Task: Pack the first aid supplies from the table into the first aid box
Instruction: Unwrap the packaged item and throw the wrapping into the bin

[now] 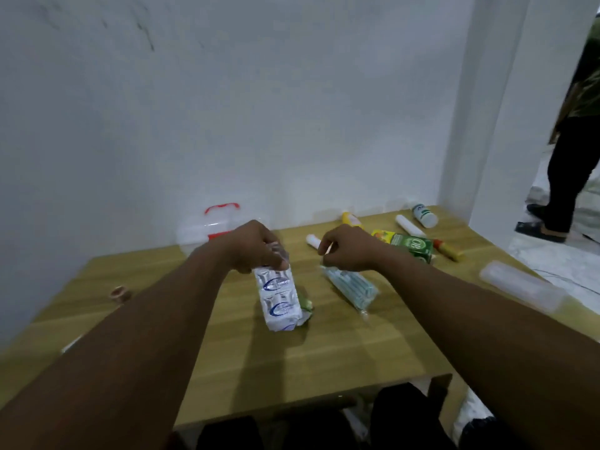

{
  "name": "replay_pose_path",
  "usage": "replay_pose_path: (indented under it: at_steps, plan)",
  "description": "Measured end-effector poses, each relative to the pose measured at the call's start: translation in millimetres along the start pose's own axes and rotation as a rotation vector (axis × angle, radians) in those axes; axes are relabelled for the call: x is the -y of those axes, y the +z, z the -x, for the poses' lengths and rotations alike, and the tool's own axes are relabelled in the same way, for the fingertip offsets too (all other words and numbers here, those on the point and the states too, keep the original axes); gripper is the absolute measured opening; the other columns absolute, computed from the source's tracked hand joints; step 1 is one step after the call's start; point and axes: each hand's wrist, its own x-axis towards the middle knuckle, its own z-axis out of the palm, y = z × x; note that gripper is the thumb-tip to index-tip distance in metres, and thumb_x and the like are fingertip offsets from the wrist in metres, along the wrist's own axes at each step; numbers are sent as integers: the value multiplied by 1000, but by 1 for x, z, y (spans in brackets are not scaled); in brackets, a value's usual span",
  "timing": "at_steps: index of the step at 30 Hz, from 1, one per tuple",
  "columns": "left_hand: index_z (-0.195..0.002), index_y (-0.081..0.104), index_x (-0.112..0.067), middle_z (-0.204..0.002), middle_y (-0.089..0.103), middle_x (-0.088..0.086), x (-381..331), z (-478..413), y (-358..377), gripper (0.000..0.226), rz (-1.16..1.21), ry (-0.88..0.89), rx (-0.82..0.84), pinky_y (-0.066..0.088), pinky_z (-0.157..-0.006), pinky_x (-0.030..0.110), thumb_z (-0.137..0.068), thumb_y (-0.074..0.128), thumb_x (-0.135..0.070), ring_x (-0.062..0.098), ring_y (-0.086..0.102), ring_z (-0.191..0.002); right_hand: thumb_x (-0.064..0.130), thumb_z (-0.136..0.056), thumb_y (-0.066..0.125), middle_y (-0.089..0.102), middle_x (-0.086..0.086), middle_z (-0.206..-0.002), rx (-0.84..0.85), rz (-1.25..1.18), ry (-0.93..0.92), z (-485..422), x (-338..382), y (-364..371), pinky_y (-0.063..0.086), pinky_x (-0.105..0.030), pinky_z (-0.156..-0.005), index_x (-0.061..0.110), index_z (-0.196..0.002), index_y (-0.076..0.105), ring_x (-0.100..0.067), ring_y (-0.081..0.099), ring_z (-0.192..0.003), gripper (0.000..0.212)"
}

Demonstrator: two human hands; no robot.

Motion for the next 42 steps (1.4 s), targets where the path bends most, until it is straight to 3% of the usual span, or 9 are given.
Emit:
replay_pose_path:
  at_steps: [4, 10, 15, 23, 27, 31, 33, 36, 42]
  plan:
    - [-90, 79, -15, -72, 68, 7, 50, 28, -12, 16, 17, -134, -23, 47, -50, 26, -77, 83, -24, 20, 57, -61, 29, -83, 71, 68, -10, -120, 96, 138, 13, -22, 35, 53, 52, -33, -90, 11, -117, 68, -27, 63, -111, 38]
    - [-94, 77, -15, -86, 71, 8, 79, 46, -4, 11, 137, -257, 13, 58, -54, 33, -84, 77, -19, 22, 67, -74, 40, -71, 84, 56, -11, -130, 171, 216, 148, -29, 45, 101, 52, -40, -92, 16, -130, 50, -29, 58, -115, 72]
    - [-113, 65, -12, -105, 63, 16, 70, 40, -1, 32, 162, -244, -15, 61, -56, 36, -84, 69, 1, 28, 67, -81, 8, -77, 75, 58, -12, -121, 152, -3, 96, -26, 43, 85, 55, -37, -79, 23, -107, 50, -28, 62, -99, 42]
    - [-93, 65, -7, -81, 61, 18, -79, -3, 12, 18, 296, 159, -63, 44, -45, 24, -80, 76, -2, 25, 56, -66, 2, -78, 67, 64, -14, -113, -163, 21, 67, 45, -6, -83, 57, -36, -64, 13, -105, 68, -27, 63, -73, 29]
    - [-93, 66, -5, -75, 53, 17, -195, -14, 86, 16, 338, 376, 83, 34, -43, 21, -80, 76, -5, 24, 46, -65, -2, -76, 68, 70, -23, -96, -288, -32, 269, 134, -70, -154, 53, -28, -48, 11, -99, 68, -22, 61, -59, 26]
    - [-88, 65, -4, -66, 50, 15, -266, -4, 196, 12, 280, 474, 265, 36, -42, 25, -79, 73, -6, 21, 41, -44, -3, -79, 66, 66, -17, -85, -367, -134, 537, 233, -150, -158, 50, -25, -43, 7, -103, 68, -18, 58, -54, 26]
    - [-86, 65, -4, -64, 54, 15, -276, 5, 261, 11, 208, 475, 348, 44, -40, 27, -80, 73, -8, 23, 50, -38, -2, -81, 66, 65, -18, -85, -347, -219, 682, 277, -201, -129, 50, -25, -43, 7, -103, 68, -21, 58, -58, 24]
    - [-80, 62, -5, -65, 60, 16, -262, 22, 359, 13, 60, 422, 494, 61, -50, 45, -78, 73, -12, 34, 72, -58, -1, -79, 67, 63, -22, -83, -234, -372, 885, 330, -270, -55, 53, -29, -49, 8, -96, 68, -25, 55, -57, 19]
    - [-58, 35, -16, -63, 43, 15, -189, 16, 504, 41, -140, 248, 573, 56, -54, 50, -82, 68, -17, 34, 64, -51, 1, -76, 62, 60, -5, -81, -89, -526, 1133, 361, -345, 101, 56, -33, -56, 14, -90, 65, -21, 59, -63, 20]
